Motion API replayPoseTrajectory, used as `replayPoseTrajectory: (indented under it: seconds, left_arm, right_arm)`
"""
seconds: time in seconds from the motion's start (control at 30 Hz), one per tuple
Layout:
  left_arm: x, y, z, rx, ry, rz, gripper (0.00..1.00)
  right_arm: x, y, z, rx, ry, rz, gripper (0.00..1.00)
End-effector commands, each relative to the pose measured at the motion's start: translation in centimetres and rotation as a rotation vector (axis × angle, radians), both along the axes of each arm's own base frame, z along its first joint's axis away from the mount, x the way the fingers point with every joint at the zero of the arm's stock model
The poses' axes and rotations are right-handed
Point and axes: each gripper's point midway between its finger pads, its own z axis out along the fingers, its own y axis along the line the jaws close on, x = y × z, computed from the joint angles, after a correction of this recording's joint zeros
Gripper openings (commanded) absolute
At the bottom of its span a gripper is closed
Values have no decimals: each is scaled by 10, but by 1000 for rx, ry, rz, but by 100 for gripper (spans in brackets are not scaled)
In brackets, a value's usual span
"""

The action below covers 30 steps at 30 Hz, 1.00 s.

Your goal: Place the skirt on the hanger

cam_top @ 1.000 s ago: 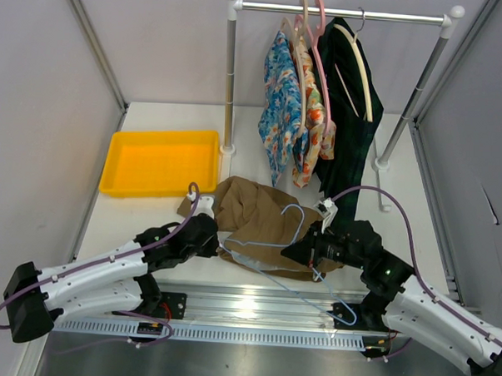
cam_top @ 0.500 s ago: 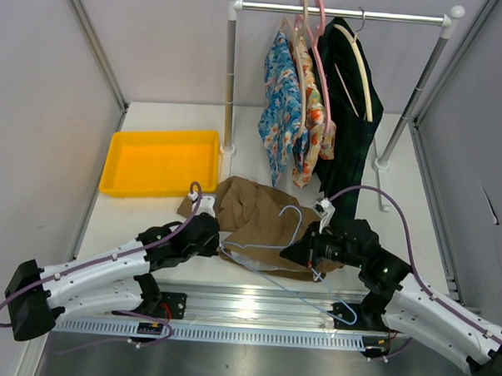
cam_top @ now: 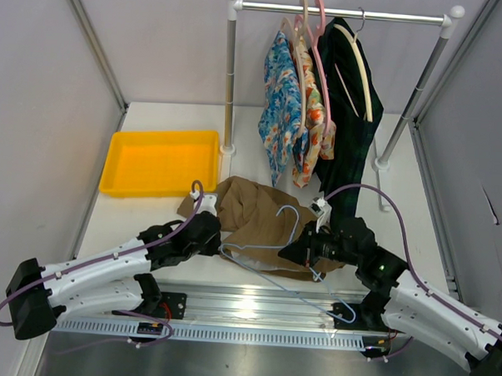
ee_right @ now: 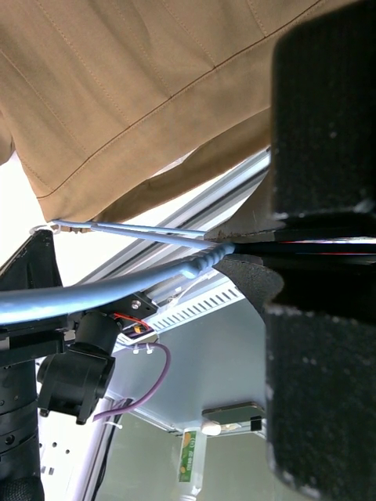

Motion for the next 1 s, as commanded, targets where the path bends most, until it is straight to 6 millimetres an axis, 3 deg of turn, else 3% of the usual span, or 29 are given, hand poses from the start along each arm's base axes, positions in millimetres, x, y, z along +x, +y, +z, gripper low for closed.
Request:
replayPoseTrajectory:
  seconds: [0.0, 0.23, 0.27, 0.3, 0.6, 0.83, 0.97]
  left_arm:
    - [6, -12, 17, -47, -33, -22, 0]
    - [3, -14, 17, -48, -27, -50, 0]
    - [7, -20, 31, -75, -48, -51, 0]
    - [3, -14, 15, -43, -25, -51, 0]
    - [5, -10, 20, -36, -43, -42, 0]
    - [19, 8, 26, -6, -75, 44, 0]
    - [27, 7, 33, -12, -90, 39, 0]
  right_arm:
    - [11, 8, 37, 69, -102, -4, 0]
    - [16, 11, 44, 68, -117, 0, 0]
    - [17, 11, 45, 69, -118, 1, 0]
    - [17, 11, 44, 65, -115, 3, 0]
    - [20, 17, 47, 86, -129, 19, 0]
    - [14, 20, 46, 98, -130, 76, 0]
    - [13, 21, 44, 103, -128, 86, 0]
